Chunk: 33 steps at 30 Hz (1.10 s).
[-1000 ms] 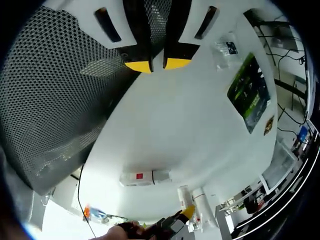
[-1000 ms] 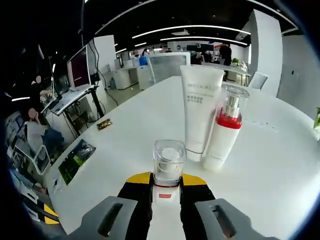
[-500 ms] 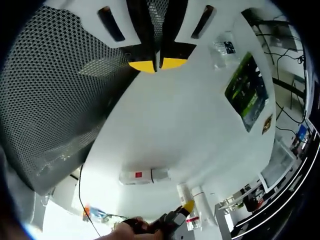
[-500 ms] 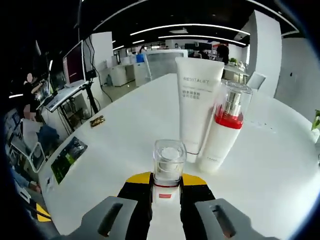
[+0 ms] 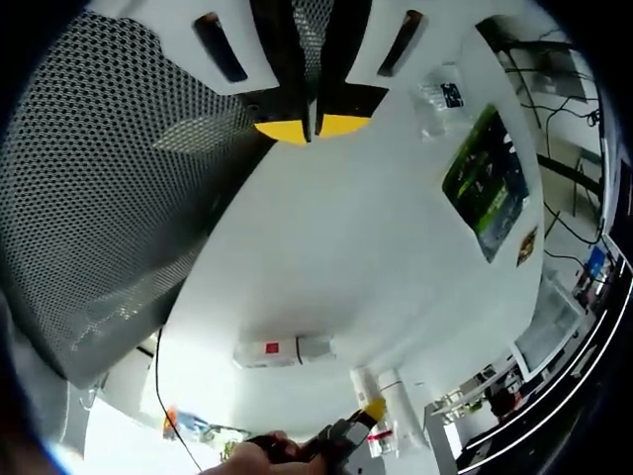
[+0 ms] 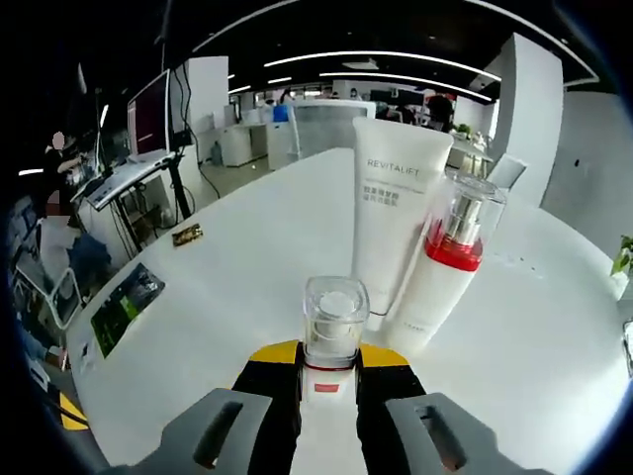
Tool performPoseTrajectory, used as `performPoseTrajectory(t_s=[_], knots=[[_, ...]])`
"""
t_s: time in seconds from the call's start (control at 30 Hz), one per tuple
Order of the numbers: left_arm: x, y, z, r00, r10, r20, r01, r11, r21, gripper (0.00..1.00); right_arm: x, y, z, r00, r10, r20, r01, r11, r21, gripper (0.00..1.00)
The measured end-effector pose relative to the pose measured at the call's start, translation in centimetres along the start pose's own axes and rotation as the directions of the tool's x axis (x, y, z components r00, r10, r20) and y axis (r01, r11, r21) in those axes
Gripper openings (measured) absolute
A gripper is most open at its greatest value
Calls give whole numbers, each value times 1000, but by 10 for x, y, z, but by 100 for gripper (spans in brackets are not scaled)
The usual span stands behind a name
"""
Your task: Arrange the skincare products in the storage area until every visible bottle or jar stands upright without overlapping.
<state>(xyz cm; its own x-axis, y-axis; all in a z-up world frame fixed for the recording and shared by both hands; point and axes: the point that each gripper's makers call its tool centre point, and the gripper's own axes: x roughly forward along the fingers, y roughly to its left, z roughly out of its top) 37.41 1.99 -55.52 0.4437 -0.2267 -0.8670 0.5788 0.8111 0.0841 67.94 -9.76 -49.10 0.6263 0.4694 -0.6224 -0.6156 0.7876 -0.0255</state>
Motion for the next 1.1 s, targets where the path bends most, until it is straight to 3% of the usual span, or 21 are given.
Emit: performPoseTrajectory(t_s=[1.1], knots=[[-1,4,0,1000,20,1,-20,1000,-3,0,4,-9,2,1000,-15,24,16,1000,-16,15]])
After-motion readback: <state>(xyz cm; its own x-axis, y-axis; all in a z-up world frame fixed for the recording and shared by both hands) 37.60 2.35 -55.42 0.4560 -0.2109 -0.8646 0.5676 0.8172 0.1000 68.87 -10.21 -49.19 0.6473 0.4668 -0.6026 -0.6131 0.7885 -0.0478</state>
